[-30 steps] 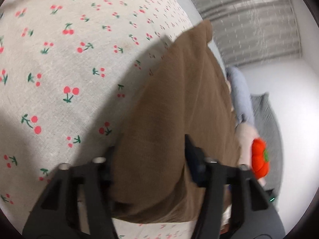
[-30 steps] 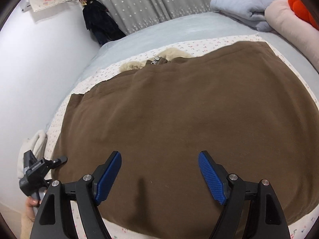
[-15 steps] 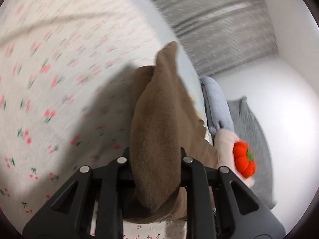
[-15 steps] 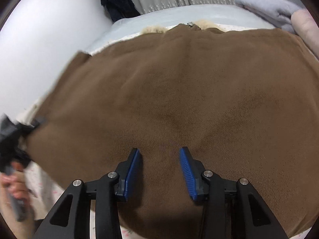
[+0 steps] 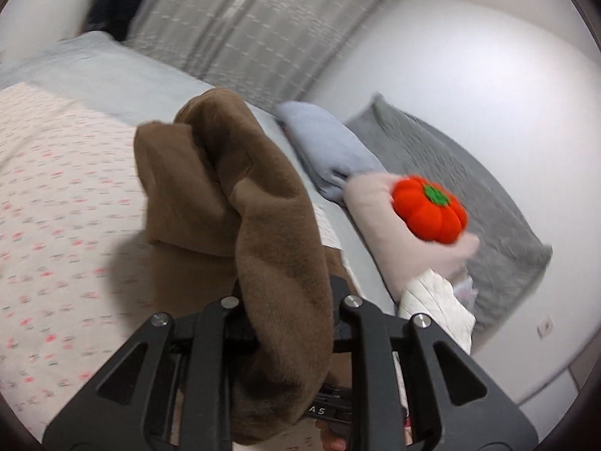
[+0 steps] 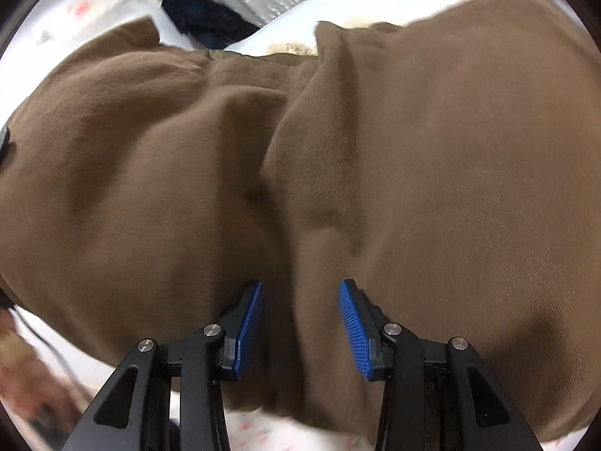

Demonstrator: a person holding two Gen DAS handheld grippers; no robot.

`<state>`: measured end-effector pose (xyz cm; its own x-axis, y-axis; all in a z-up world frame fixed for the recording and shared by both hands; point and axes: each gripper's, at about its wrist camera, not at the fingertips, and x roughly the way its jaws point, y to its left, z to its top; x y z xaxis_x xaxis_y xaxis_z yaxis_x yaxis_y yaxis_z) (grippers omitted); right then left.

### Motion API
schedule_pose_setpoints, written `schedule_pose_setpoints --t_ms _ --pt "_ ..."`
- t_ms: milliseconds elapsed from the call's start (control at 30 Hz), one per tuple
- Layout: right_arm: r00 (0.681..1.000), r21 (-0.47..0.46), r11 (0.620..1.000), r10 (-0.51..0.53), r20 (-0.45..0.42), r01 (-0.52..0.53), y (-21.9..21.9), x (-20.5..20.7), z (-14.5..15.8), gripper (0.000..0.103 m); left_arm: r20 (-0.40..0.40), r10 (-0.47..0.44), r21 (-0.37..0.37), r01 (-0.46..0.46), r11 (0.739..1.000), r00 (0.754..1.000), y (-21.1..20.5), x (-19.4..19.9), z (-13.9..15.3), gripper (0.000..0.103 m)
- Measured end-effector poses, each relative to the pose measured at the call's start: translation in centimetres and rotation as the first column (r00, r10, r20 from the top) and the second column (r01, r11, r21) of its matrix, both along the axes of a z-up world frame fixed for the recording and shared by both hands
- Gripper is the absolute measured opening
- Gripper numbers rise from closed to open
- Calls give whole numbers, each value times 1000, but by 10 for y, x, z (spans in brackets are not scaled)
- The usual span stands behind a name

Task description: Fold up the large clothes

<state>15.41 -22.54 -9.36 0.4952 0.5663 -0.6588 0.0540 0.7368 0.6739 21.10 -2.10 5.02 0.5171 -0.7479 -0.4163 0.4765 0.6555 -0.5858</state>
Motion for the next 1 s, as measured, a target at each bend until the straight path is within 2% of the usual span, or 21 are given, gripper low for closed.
schedule_pose_setpoints --t_ms 133,200,333,400,467,567,633,700,867,1000 --pt "984 51 984 -174 44 172 -70 -31 17 60 1 -118 48 118 992 993 -64 -8 -3 22" --pt "963 76 962 -266 45 262 -108 -48 19 62 -22 -179 76 180 981 984 -96 -15 -14 22" --pt "907 140 897 -420 -17 418 -175 -81 6 64 -141 -291 119 308 944 946 -152 -25 -61 22" --pt "891 200 870 -453 -35 451 -196 -94 -1 64 -220 -340 140 374 917 914 -175 -32 -97 23" --pt "891 259 857 -453 -29 444 -206 -103 -3 64 -263 -369 143 415 899 891 -188 -38 -125 24" --pt "893 235 867 -450 -15 440 -207 -106 0 65 -288 -418 114 464 879 862 -190 -41 -147 24" --pt "895 227 870 -446 -15 438 -202 -104 1 66 -281 -432 109 476 873 857 -184 -41 -140 26" --pt "894 228 870 -448 -5 437 -196 -96 5 68 -244 -450 121 487 865 859 -176 -46 -123 32" --pt "898 190 890 -433 73 414 -195 -81 15 73 -119 -505 159 519 840 855 -152 -68 -83 69" --pt "903 138 914 -401 157 382 -189 -81 35 74 -40 -527 172 525 834 849 -116 -78 -61 83"
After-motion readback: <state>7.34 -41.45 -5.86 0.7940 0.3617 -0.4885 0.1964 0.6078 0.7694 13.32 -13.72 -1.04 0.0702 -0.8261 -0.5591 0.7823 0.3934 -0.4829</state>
